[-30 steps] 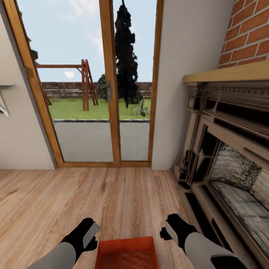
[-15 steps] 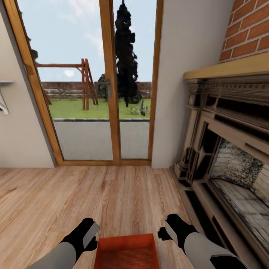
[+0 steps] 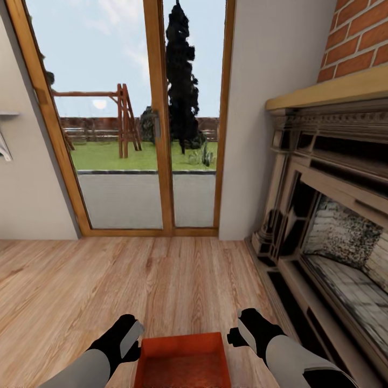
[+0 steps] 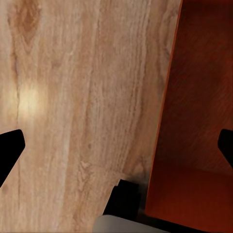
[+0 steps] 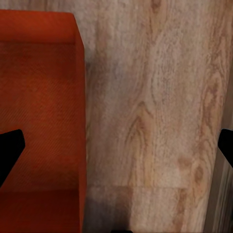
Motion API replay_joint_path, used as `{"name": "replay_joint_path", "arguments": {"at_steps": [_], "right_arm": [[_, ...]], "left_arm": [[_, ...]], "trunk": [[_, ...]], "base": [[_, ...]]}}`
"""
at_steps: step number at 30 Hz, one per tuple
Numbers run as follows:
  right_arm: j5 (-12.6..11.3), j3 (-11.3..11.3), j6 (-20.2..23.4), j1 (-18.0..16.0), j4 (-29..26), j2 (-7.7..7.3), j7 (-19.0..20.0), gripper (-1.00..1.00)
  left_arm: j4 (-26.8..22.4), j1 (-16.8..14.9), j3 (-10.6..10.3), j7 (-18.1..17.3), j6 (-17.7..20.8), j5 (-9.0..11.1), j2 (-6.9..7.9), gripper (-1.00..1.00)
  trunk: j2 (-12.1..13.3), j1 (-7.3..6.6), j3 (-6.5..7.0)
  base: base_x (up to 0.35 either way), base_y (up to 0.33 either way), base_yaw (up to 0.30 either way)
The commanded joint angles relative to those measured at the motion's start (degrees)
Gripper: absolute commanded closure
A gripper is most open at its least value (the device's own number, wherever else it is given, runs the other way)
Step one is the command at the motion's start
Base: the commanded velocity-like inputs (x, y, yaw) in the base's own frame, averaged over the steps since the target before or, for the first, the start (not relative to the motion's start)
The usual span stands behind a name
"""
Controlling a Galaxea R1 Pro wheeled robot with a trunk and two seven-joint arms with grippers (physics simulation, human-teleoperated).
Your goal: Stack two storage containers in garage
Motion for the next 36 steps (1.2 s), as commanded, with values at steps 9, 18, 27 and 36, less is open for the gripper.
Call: {"name": "replay_joint_path", "arguments": {"at_steps": [9,18,27,36], "right_arm": [[0.41,0.02,0.38,-0.03,-0.10,0.03,0.02,-1.00],[0.41,0.02,0.38,0.00,-0.10,-0.03,0.02,-1.00],[0.41,0.02,0.38,0.02,-0.10,-0.04,0.02,-1.00],[0.41,0.02,0.38,-0.01,-0.10,-0.04,0.02,-1.00]], "left_arm": [[-0.09,-0.02,-0.14,0.38,0.11,0.60,-0.50,-1.00],[0.24,-0.02,-0.14,0.30,0.10,0.60,-0.78,-1.00],[0.26,-0.02,-0.14,0.29,0.10,0.60,-0.79,-1.00],[0.19,-0.02,-0.14,0.34,0.10,0.60,-0.79,-1.00]], "trunk": [[-3.65,1.97,-1.68],[-7.26,3.95,-3.30],[-10.87,5.93,-4.91],[-14.48,7.90,-6.53]], "base": [[0.000,0.000,0.000],[0.000,0.000,0.000],[0.000,0.000,0.000],[0.000,0.000,0.000]]}}
